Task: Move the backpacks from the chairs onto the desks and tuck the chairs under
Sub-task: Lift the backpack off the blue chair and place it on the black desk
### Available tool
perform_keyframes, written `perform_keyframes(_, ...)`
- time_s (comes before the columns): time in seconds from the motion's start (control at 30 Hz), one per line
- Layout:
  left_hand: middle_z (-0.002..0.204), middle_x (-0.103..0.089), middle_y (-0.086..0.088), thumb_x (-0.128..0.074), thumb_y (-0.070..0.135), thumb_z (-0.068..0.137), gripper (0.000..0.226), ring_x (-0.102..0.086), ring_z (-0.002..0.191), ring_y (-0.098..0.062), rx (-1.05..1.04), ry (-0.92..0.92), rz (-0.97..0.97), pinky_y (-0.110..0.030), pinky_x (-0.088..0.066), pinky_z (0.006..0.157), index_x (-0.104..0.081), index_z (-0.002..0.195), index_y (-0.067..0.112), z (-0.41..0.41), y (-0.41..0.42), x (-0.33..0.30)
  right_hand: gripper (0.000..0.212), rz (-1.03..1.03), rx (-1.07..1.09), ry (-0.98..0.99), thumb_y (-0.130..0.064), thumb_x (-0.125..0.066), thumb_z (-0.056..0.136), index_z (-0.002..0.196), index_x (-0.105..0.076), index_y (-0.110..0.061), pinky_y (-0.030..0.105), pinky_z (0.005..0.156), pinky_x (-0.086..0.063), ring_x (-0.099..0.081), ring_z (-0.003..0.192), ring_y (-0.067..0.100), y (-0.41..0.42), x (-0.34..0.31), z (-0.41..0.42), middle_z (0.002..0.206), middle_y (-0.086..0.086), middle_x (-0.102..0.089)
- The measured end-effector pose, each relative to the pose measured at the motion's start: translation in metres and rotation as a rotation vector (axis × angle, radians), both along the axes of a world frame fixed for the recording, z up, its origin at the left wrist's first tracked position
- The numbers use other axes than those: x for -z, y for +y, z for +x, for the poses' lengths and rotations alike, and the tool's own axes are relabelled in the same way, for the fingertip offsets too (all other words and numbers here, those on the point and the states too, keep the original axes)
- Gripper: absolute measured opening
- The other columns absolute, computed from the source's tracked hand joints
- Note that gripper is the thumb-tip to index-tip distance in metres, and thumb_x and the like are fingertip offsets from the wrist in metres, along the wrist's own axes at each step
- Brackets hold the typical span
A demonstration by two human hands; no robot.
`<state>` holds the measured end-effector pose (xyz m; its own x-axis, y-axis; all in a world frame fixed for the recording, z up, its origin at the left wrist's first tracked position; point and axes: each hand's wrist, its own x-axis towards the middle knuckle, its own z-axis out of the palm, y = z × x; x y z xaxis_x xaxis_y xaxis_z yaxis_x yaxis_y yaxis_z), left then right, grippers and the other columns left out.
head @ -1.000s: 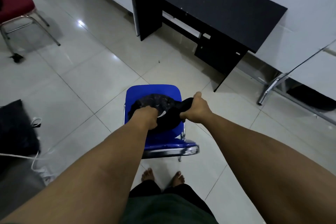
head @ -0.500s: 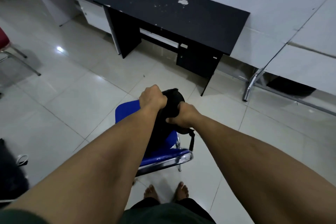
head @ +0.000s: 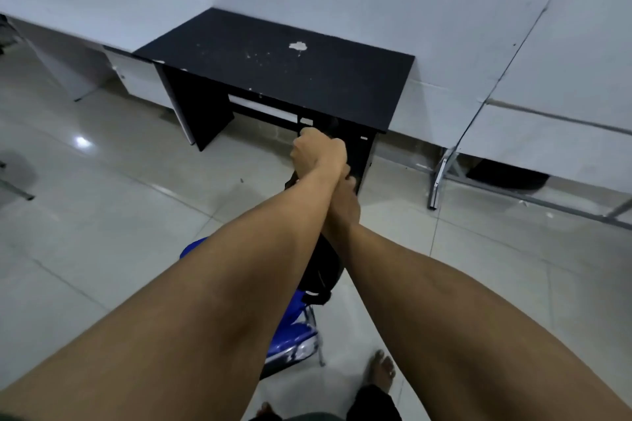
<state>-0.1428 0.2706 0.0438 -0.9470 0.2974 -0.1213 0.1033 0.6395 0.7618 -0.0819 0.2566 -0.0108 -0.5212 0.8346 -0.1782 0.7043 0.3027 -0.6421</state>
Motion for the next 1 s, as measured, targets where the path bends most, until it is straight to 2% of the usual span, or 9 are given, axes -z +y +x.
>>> perform_keyframes(0.2, 0.102, -0.063, -0.007, -0.053, 0.026, 0.095, 0.020, -0.061, 0.093, -0.026, 0.028, 0.075, 0.153, -0.040, -0.052, 0.077, -0.053, 0.109, 0.011, 0.020, 0.076, -0.026, 0.018, 0.156, 0.009, 0.121, -0.031, -0.050, 0.098, 0.107, -0.056, -0.016, 0.035, 0.067, -0.048, -0.063, 0.086, 0.025, 0.106, -0.037, 0.014, 0.099, 0.005, -0.067)
perform_keyframes(0.3, 0.095, -0.065, -0.001, -0.050, 0.039, 0.094, 0.024, -0.061, 0.086, -0.022, 0.172, 0.146, 0.225, -0.035, -0.047, 0.071, -0.056, 0.103, 0.018, 0.021, 0.111, -0.040, 0.011, 0.254, 0.048, 0.120, -0.025, -0.050, 0.096, 0.101, -0.056, -0.017, 0.035, 0.066, -0.043, -0.063, 0.087, 0.028, 0.167, -0.069, 0.026, 0.095, 0.007, -0.065)
perform_keyframes(0.4, 0.094, -0.062, 0.005, -0.046, 0.028, 0.090, 0.019, -0.059, 0.092, -0.018, 0.320, 0.241, 0.322, -0.038, -0.049, 0.076, -0.057, 0.104, 0.024, 0.014, 0.135, -0.056, 0.014, 0.328, 0.038, 0.081, -0.015, -0.054, 0.089, 0.103, -0.058, -0.017, 0.035, 0.068, -0.045, -0.061, 0.085, 0.030, 0.218, -0.094, 0.032, 0.088, 0.005, -0.060)
perform_keyframes(0.5, 0.121, -0.050, -0.004, -0.053, 0.009, 0.082, 0.042, -0.047, 0.112, -0.024, 0.342, 0.473, 0.041, -0.038, -0.046, 0.092, -0.047, 0.122, 0.017, -0.002, 0.163, -0.059, 0.023, 0.385, 0.017, 0.096, -0.007, -0.050, 0.084, 0.103, -0.058, -0.017, 0.033, 0.067, -0.043, -0.056, 0.079, 0.027, 0.255, -0.112, 0.034, 0.084, 0.001, -0.054)
perform_keyframes(0.63, 0.148, -0.026, -0.017, -0.065, 0.011, 0.084, 0.079, -0.033, 0.131, -0.035, 0.302, 0.347, -0.220, -0.045, -0.039, 0.106, -0.021, 0.149, 0.010, -0.020, 0.196, -0.053, 0.027, 0.453, 0.008, 0.124, -0.004, -0.047, 0.083, 0.104, -0.057, -0.018, 0.031, 0.065, -0.040, -0.052, 0.074, 0.026, 0.299, -0.128, 0.031, 0.078, -0.001, -0.049)
perform_keyframes(0.7, 0.154, -0.017, -0.018, -0.062, 0.018, 0.091, 0.084, -0.026, 0.138, -0.038, 0.343, 0.280, -0.254, -0.048, -0.034, 0.110, -0.008, 0.155, 0.011, -0.027, 0.207, -0.046, 0.025, 0.465, 0.018, 0.168, -0.006, -0.047, 0.085, 0.103, -0.057, -0.018, 0.031, 0.065, -0.039, -0.050, 0.073, 0.025, 0.316, -0.132, 0.032, 0.078, -0.002, -0.051)
perform_keyframes(0.77, 0.157, -0.015, -0.015, -0.058, 0.030, 0.095, 0.078, -0.024, 0.140, -0.037, 0.386, 0.257, -0.249, -0.050, -0.032, 0.111, -0.010, 0.155, 0.016, -0.039, 0.231, -0.044, 0.022, 0.471, 0.039, 0.213, -0.008, -0.046, 0.086, 0.101, -0.057, -0.019, 0.032, 0.066, -0.039, -0.050, 0.074, 0.024, 0.341, -0.134, 0.028, 0.083, 0.000, -0.055)
perform_keyframes(0.87, 0.146, -0.036, -0.010, -0.059, 0.039, 0.093, 0.051, -0.038, 0.131, -0.033, 0.443, 0.293, -0.177, -0.050, -0.037, 0.106, -0.039, 0.136, 0.019, -0.062, 0.265, -0.050, 0.020, 0.472, 0.067, 0.252, -0.007, -0.044, 0.084, 0.095, -0.056, -0.019, 0.032, 0.063, -0.039, -0.054, 0.072, 0.025, 0.375, -0.138, 0.018, 0.076, -0.004, -0.054)
perform_keyframes(1.0, 0.101, -0.060, -0.007, -0.055, 0.037, 0.095, 0.027, -0.059, 0.099, -0.030, 0.522, 0.248, -0.045, -0.048, -0.046, 0.094, -0.041, 0.106, 0.017, -0.098, 0.317, -0.062, 0.019, 0.450, 0.161, 0.303, -0.007, -0.043, 0.083, 0.092, -0.056, -0.018, 0.032, 0.060, -0.040, -0.057, 0.070, 0.024, 0.426, -0.151, -0.015, 0.077, -0.002, -0.059)
